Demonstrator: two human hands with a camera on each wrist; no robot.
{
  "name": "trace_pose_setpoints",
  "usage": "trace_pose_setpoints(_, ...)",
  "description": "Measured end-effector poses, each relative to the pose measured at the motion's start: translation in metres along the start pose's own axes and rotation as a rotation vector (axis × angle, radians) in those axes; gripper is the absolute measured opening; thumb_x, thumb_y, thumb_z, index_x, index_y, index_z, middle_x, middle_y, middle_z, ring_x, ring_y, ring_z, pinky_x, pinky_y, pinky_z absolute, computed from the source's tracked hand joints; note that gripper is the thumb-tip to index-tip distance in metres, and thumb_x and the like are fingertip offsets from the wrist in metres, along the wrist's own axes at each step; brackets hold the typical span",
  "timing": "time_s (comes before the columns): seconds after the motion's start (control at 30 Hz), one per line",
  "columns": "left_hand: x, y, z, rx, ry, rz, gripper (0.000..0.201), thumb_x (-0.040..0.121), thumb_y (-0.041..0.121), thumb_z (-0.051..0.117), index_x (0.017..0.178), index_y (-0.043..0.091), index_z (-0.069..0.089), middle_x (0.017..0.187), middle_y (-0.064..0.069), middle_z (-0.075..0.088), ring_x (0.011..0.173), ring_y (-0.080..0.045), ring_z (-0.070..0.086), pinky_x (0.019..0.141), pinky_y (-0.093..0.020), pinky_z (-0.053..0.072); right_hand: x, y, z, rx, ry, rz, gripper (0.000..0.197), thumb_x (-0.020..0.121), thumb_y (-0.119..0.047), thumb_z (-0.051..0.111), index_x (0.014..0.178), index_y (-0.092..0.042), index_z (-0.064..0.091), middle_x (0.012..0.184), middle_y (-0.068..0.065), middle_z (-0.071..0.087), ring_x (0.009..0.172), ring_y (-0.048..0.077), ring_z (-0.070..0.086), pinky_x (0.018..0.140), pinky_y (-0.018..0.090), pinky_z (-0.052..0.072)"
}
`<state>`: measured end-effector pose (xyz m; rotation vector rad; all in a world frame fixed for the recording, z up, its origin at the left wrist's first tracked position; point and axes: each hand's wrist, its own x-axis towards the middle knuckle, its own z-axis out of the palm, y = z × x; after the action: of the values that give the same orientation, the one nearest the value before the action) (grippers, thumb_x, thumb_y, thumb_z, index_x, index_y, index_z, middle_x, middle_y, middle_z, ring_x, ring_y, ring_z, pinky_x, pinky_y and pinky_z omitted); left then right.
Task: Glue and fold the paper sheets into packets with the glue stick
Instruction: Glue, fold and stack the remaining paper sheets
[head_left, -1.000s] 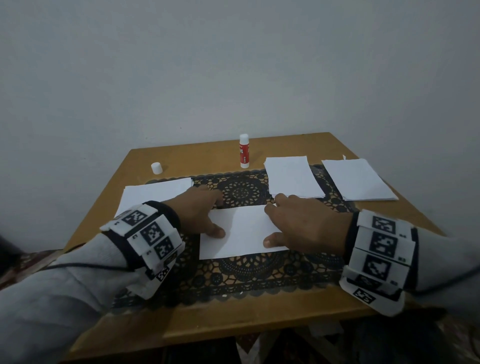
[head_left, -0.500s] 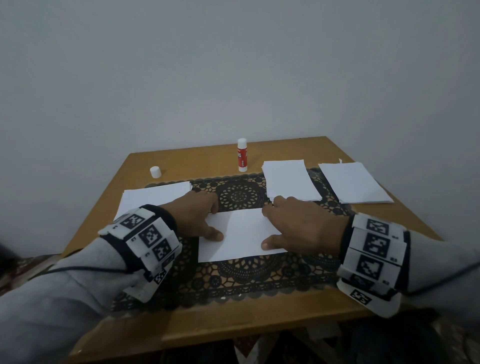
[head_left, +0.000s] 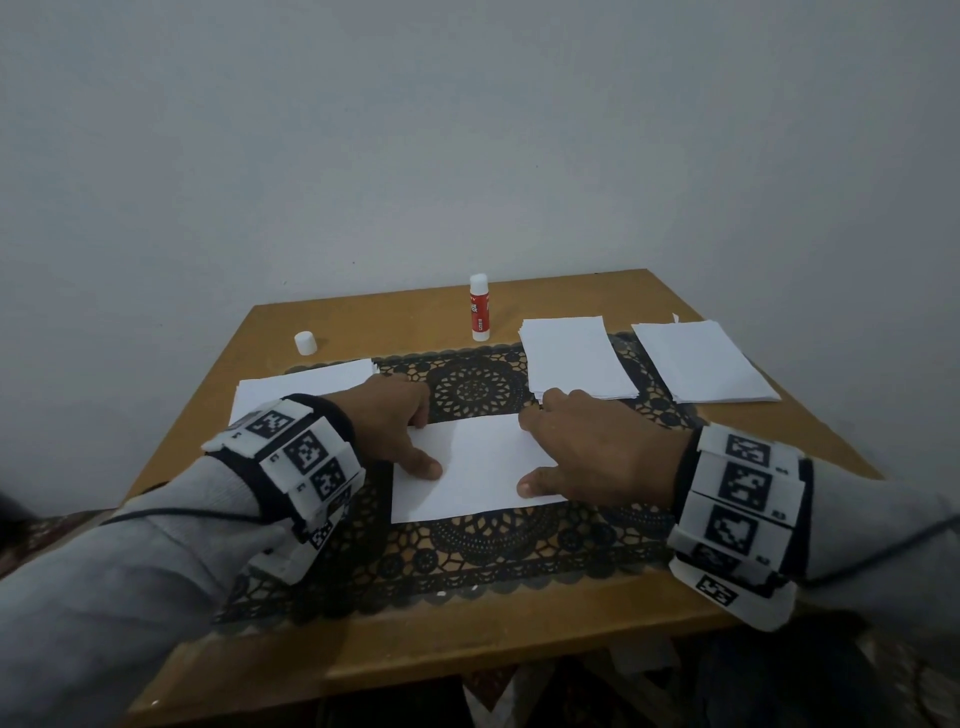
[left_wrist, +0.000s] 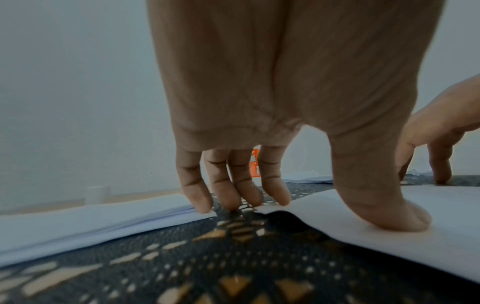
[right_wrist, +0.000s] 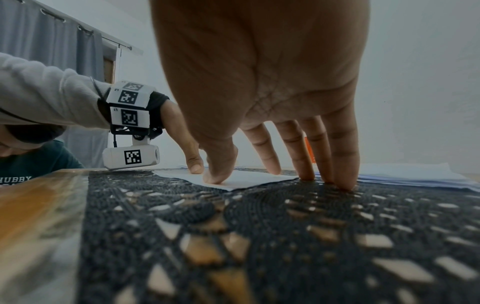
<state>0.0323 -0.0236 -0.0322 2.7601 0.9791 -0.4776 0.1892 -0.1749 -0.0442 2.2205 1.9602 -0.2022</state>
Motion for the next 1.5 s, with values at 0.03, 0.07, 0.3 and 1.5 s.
trace_pose_setpoints(0.03, 0.0, 0.0, 0.0, -0.017, -0.009, 0.001, 0.048, 0.074, 0.05, 0.074, 0.104, 0.019, 0.053, 0.111, -0.001, 0.053, 0.099, -0.019, 0.049, 0.08, -0.029, 0.043, 0.0, 0.0, 0.0, 0.002, 0.0, 0.0, 0.063, 0.09, -0.059, 0.053, 0.136, -0.017, 0.041, 0.132, 0.008, 0.046, 0.119, 0.026, 0.047, 0.094, 0.04, 0.044)
trace_pose_setpoints(0.07, 0.0, 0.0, 0.0, -0.038, -0.013, 0.004, 0.045, 0.075, 0.048, 0.074, 0.103, 0.018, 0.054, 0.111, -0.002, 0.054, 0.1, -0.019, 0.05, 0.081, -0.029, 0.044, 0.0, 0.0, 0.0, 0.006, 0.002, 0.001, 0.064, 0.09, -0.059, 0.053, 0.136, -0.017, 0.041, 0.133, 0.008, 0.046, 0.12, 0.026, 0.046, 0.095, 0.04, 0.045)
trace_pose_setpoints(0.3, 0.001, -0.001, 0.003, -0.174, -0.004, -0.018, 0.054, 0.074, 0.043, 0.076, 0.111, 0.022, 0.043, 0.088, 0.01, 0.047, 0.086, -0.012, 0.047, 0.068, -0.024, 0.038, 0.002, -0.001, 0.001, 0.033, 0.024, 0.022, 0.066, 0.088, -0.062, 0.055, 0.135, -0.017, 0.041, 0.132, 0.007, 0.047, 0.118, 0.025, 0.048, 0.094, 0.04, 0.047)
trace_pose_setpoints(1.5, -0.06, -0.103, -0.023, -1.021, 0.464, -0.337, 0.013, 0.089, 0.005, 0.062, 0.092, 0.012, 0.052, 0.089, -0.011, 0.06, 0.076, -0.025, 0.059, 0.07, -0.039, 0.055, 0.077, -0.057, -0.047, 1.462, -0.12, 0.052, 0.015, 0.103, -0.011, 0.044, 0.108, 0.001, 0.052, 0.08, 0.013, 0.062, 0.064, 0.019, 0.057, 0.059, 0.027, 0.047)
